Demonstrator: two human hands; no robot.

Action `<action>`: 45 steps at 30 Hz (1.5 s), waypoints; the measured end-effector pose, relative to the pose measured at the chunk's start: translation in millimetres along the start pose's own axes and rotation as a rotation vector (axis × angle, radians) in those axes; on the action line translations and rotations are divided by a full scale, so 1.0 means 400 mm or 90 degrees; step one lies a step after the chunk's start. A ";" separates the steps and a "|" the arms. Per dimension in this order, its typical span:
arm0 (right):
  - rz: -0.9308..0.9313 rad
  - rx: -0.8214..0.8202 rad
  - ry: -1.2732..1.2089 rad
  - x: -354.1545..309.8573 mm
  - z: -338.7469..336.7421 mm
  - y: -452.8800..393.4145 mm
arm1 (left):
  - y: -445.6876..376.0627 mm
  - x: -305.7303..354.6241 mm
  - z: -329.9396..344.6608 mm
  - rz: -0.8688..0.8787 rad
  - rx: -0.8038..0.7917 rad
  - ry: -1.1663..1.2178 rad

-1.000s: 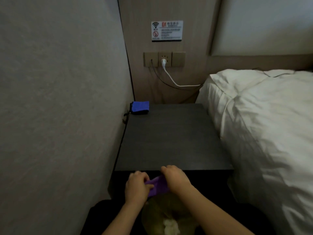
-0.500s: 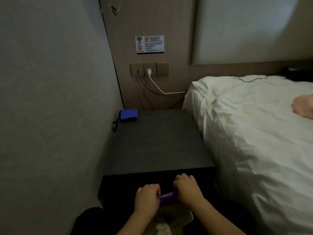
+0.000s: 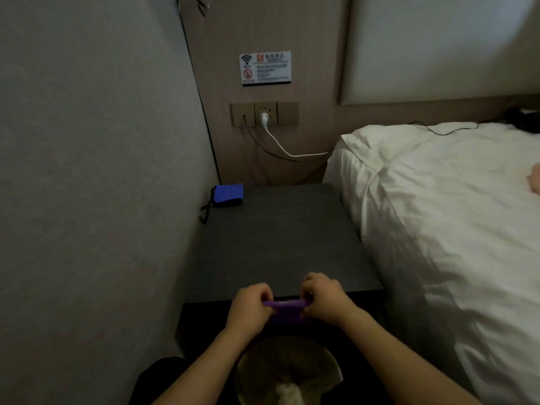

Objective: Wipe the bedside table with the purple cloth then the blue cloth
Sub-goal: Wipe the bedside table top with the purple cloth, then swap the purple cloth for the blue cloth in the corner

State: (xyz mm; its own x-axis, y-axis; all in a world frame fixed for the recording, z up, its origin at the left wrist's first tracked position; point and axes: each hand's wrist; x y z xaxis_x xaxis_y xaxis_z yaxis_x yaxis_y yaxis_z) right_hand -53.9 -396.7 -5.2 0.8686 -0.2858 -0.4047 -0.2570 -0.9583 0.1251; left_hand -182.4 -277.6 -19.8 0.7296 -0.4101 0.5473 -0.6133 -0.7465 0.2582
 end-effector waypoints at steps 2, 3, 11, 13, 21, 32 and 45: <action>-0.002 0.021 -0.048 0.013 -0.022 -0.031 | -0.034 0.013 -0.031 0.001 -0.021 0.034; 0.001 0.051 -0.091 0.024 -0.034 -0.048 | -0.053 0.019 -0.047 0.010 -0.028 0.056; 0.067 0.253 -0.683 0.070 -0.130 -0.177 | -0.187 0.102 -0.189 -0.009 -0.094 0.354; 0.109 0.248 -0.799 0.085 -0.145 -0.226 | -0.232 0.123 -0.223 -0.012 -0.120 0.396; 0.139 0.204 -1.002 0.127 -0.229 -0.460 | -0.498 0.160 -0.312 -0.091 -0.109 0.499; 0.171 0.302 -1.021 0.288 -0.330 -0.766 | -0.942 0.066 -0.276 -0.020 0.155 0.055; 0.148 0.354 -1.084 0.342 -0.363 -0.959 | -0.910 -0.008 -0.137 -0.007 0.054 -0.335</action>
State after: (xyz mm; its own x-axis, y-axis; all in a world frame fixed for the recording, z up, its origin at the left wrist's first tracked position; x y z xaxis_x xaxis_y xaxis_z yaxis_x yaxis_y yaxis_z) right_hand 225.0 -67.6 22.8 -0.4506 0.2520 -0.8564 -0.7052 -0.6887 0.1684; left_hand 22.1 24.1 -71.9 0.8022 -0.5934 0.0660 -0.5943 -0.7830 0.1836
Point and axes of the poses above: each hand's wrist, its own y-axis away from the middle knuckle, its own z-axis out of the palm, x = y × z, and after that the axes turned 13 degrees about -z, right-handed
